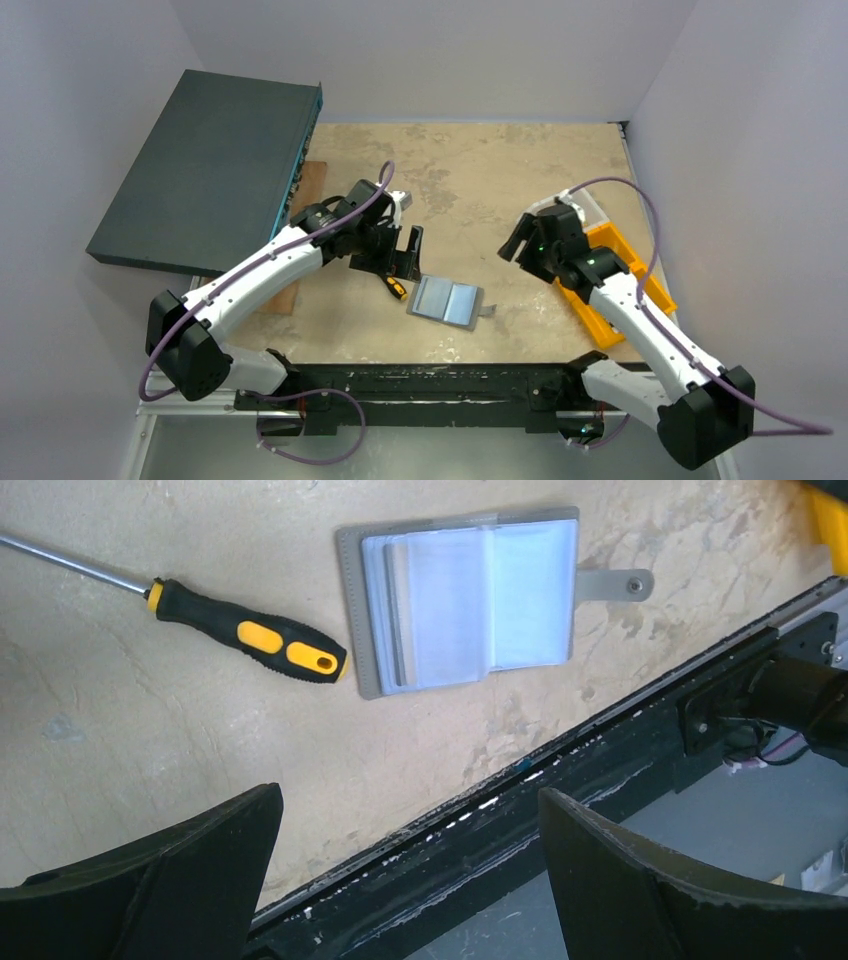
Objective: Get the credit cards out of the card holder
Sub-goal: Remove the credit card from the card holder.
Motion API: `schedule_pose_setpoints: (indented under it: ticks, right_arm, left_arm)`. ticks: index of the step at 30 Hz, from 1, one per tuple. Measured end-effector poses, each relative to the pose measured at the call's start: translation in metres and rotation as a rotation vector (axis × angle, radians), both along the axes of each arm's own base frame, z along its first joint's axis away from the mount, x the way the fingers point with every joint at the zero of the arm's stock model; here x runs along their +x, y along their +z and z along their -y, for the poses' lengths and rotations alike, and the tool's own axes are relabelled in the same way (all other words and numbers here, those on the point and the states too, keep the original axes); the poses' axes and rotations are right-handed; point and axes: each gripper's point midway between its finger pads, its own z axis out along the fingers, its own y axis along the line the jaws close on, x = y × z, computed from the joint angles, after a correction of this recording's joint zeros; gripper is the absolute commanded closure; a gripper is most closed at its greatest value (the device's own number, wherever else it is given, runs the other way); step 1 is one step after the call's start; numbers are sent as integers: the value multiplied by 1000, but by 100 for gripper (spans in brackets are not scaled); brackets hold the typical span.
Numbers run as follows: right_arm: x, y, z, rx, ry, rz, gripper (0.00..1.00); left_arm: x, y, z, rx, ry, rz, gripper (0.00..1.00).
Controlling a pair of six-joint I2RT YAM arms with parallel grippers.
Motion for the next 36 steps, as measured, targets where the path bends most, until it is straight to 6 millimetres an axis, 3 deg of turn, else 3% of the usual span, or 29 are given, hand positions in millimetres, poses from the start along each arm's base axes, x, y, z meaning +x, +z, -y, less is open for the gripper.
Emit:
schedule_pose_setpoints:
  ticks: [5, 9, 15, 21, 30, 32, 36]
  right_arm:
    - [-13, -12, -60, 46, 178, -17, 36]
    - [-16, -21, -86, 57, 257, -22, 39]
    - [-13, -53, -110, 24, 316, -65, 42]
    - [-27, -89, -130, -33, 386, -126, 42]
    - [-36, -114, -140, -83, 418, -159, 45]
    - [-33, -114, -143, -77, 417, -148, 50]
    - [-31, -116, -145, -75, 415, -145, 70]
  left_arm:
    - [1, -13, -5, 26, 41, -13, 0]
    - [3, -19, -6, 34, 76, -19, 0]
    - [8, -21, -6, 31, 123, -13, 0]
    - [12, -20, -4, 19, 158, -12, 0]
    - [10, -28, -5, 23, 183, -31, 0]
    - [9, -30, -6, 24, 188, -37, 0]
    - [10, -30, -4, 15, 188, -33, 0]
